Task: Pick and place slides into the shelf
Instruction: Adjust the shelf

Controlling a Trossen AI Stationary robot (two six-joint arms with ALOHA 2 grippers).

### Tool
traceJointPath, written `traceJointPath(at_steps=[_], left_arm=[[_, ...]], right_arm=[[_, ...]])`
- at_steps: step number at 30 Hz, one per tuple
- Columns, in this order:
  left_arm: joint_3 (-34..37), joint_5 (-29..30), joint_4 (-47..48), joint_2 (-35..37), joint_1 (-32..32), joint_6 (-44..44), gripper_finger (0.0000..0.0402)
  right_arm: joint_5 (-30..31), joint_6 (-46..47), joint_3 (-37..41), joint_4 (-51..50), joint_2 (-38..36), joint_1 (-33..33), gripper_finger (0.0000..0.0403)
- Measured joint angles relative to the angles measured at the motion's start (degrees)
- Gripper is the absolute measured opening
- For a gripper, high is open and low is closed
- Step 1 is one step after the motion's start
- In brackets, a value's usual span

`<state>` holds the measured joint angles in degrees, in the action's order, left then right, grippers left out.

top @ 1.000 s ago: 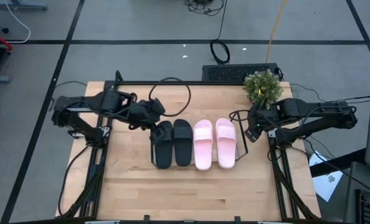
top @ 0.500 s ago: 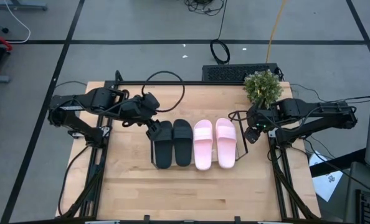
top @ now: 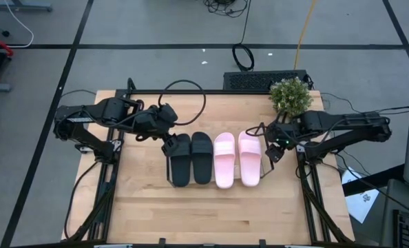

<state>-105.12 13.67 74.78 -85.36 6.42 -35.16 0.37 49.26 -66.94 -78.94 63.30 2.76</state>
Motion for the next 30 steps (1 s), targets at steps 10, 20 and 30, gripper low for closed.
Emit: traceJointPath(at_steps=[10,20,30], left_arm=[[0.0,0.0,0.1,0.0,0.0,0.6,0.0308],[0.0,0.2,0.2,0.0,0.0,1.9,0.0308],[0.0,1.7,0.2,0.0,0.0,2.0,0.0308]], right_arm=[[-3.6,-1.1,0.0,1.6,1.8,0.0,0.0247],[-6.6,0.4,0.0,3.1,1.8,2.2,0.0247],[-6.6,3.3,0.0,7.5,1.8,5.9,0.0247]])
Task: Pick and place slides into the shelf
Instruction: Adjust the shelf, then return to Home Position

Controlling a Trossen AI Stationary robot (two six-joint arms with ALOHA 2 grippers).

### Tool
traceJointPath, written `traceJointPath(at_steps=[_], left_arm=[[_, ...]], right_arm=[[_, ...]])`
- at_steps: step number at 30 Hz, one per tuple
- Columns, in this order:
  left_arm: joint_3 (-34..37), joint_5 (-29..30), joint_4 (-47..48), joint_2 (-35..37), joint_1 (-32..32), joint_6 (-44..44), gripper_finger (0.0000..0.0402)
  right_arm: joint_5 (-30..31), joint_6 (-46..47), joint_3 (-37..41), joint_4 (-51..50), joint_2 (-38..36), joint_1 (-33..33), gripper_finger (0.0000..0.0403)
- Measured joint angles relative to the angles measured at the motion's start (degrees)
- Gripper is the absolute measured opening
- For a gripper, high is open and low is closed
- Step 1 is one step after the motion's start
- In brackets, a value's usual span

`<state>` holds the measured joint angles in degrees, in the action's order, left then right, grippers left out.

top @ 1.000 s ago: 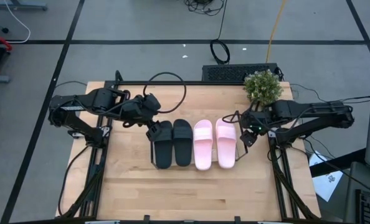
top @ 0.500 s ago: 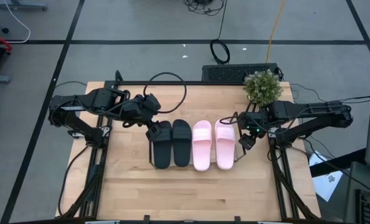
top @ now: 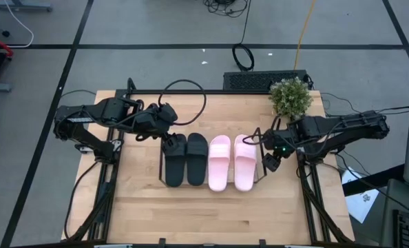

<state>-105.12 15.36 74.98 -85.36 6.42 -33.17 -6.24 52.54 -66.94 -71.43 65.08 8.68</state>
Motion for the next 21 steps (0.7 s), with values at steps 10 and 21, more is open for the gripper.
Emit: traceJointPath(at_steps=[10,21], left_arm=[[0.0,0.8,3.6,0.7,0.0,1.6,0.0308],[0.0,7.4,4.7,18.7,0.8,0.0,0.0308]], right_arm=[[1.5,2.2,0.0,-11.5,0.0,0.5,0.0247],[12.2,-2.7,0.0,-14.4,-4.3,0.4,0.0247]])
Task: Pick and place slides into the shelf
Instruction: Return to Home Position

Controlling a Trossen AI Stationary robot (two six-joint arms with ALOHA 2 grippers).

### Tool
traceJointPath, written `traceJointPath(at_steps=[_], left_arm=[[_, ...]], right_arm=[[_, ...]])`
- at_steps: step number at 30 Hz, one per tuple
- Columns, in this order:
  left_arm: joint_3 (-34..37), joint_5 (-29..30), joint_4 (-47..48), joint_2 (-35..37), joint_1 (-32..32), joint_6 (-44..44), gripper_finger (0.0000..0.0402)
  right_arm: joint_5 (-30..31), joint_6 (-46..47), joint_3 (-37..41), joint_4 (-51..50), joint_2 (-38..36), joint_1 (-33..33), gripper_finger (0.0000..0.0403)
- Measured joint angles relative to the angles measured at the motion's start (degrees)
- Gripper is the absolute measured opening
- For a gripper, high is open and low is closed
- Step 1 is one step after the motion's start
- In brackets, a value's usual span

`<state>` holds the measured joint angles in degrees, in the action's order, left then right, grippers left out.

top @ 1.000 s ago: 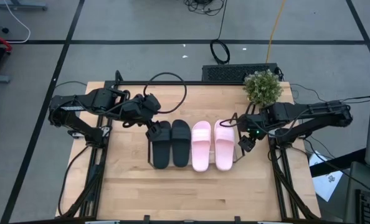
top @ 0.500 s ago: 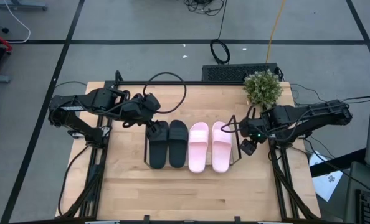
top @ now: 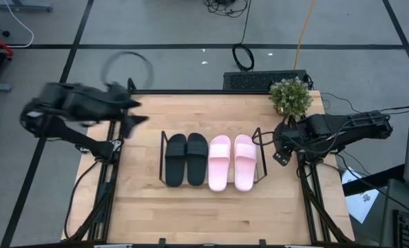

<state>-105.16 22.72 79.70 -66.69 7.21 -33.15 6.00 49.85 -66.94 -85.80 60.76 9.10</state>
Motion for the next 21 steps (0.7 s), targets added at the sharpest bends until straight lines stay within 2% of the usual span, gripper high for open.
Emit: traceJointPath(at_steps=[2,6,9,12,16,21], left_arm=[[0.0,-0.2,0.4,4.0,0.6,0.5,0.0308],[0.0,-1.9,3.2,10.5,1.9,0.3,0.0308],[0.0,-1.8,5.1,14.5,2.2,-3.6,0.0308],[0.0,-2.4,5.9,17.3,2.2,-0.8,0.0308],[0.0,-3.8,5.7,20.8,2.2,4.4,0.0308],[3.6,-5.1,3.1,26.5,2.2,9.6,0.0308]], right_arm=[[2.1,-1.2,0.0,0.1,-1.5,0.0,0.0247],[13.8,-1.3,0.0,3.3,-5.9,0.0,0.0247],[22.7,-4.2,0.0,9.5,-11.4,0.0,0.0247],[27.6,-10.4,0.0,17.9,-18.2,0.0,0.0247],[27.2,-13.0,0.0,27.2,-27.9,0.0,0.0247],[11.7,-21.9,0.5,34.1,-36.2,0.0,0.0247]])
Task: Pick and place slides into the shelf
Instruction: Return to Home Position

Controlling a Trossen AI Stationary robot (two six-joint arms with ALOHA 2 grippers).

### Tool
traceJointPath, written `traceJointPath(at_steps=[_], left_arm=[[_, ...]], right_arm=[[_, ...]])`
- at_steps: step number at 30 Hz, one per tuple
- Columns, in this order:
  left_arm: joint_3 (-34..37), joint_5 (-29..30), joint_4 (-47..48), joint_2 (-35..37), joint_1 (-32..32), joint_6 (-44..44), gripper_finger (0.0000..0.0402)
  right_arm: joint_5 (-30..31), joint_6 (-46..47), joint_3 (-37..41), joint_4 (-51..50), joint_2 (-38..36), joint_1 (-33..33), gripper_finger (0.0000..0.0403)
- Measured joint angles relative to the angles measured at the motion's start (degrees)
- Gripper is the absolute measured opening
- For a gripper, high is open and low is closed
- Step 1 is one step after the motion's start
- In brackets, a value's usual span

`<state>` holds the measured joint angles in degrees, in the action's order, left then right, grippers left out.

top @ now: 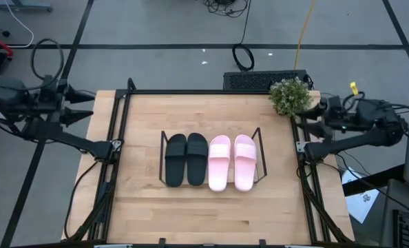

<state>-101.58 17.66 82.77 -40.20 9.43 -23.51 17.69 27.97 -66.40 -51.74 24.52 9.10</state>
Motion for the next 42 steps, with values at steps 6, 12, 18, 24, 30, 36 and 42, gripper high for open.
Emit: traceJointPath(at_steps=[6,12,18,24,30,36,42], left_arm=[[19.0,-7.3,-14.4,14.6,0.0,5.9,0.0308],[42.5,-11.7,-28.0,32.0,0.0,6.1,0.0308],[55.0,-16.6,-39.2,39.9,0.0,9.5,0.0308],[62.1,-19.5,-43.2,38.6,0.5,9.1,0.0308],[71.0,-25.2,-55.7,39.6,0.5,9.8,0.0308],[79.7,-25.8,-64.7,39.9,0.5,7.5,0.0308],[85.9,-25.9,-70.5,39.9,0.5,7.3,0.0308]], right_arm=[[-3.1,-3.5,6.6,3.3,-7.8,0.0,0.0247],[-18.2,-9.2,19.3,17.8,-17.1,0.0,0.0247],[-28.2,-6.7,28.1,24.3,-24.4,0.0,0.0247],[-28.4,-8.4,33.9,27.5,-23.4,0.0,0.0247],[-29.8,-6.1,39.9,34.7,-24.4,0.0,0.0247],[-34.4,-4.9,50.2,54.3,-24.3,0.0,0.0247],[-36.0,-0.2,61.5,69.4,-24.4,0.0,0.0247]])
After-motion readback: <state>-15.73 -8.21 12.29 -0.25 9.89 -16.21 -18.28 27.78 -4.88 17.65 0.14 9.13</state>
